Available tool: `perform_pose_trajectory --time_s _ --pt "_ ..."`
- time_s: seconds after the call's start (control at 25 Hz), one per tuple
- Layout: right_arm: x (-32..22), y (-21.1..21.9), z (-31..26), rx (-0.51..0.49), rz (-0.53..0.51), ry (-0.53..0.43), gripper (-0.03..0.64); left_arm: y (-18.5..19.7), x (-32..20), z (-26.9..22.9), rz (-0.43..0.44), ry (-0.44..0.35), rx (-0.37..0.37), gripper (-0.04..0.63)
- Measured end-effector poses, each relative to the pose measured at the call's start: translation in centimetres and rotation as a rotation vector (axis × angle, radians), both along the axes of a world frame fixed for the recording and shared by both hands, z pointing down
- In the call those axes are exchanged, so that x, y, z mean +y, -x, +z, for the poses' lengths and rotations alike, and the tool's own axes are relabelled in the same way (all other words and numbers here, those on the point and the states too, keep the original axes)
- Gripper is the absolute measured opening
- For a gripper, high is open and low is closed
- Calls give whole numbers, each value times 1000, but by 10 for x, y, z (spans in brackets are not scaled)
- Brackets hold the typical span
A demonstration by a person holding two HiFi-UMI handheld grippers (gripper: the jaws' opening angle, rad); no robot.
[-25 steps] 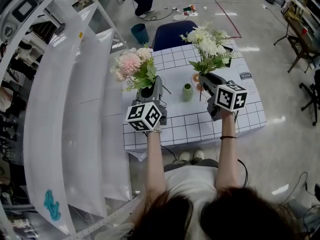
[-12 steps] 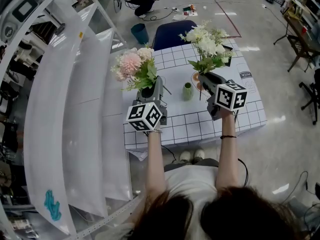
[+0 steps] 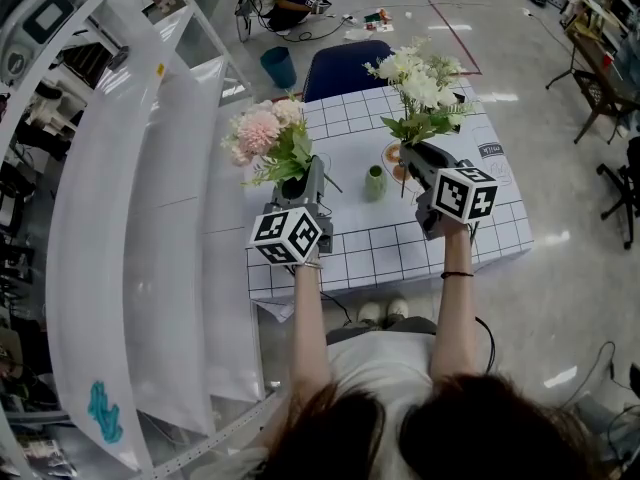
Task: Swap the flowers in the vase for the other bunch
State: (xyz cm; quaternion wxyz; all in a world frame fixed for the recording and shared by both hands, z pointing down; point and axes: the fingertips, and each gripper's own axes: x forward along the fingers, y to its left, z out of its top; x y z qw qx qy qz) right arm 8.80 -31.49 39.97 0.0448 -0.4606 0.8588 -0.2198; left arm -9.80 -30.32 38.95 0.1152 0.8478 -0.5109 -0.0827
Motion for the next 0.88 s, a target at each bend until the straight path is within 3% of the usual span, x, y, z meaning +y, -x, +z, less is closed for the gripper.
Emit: perform_pose_trajectory --time_s 0.88 --pt "-32 16 -11 -47 2 -63 51 27 -12 19 -36 46 10 61"
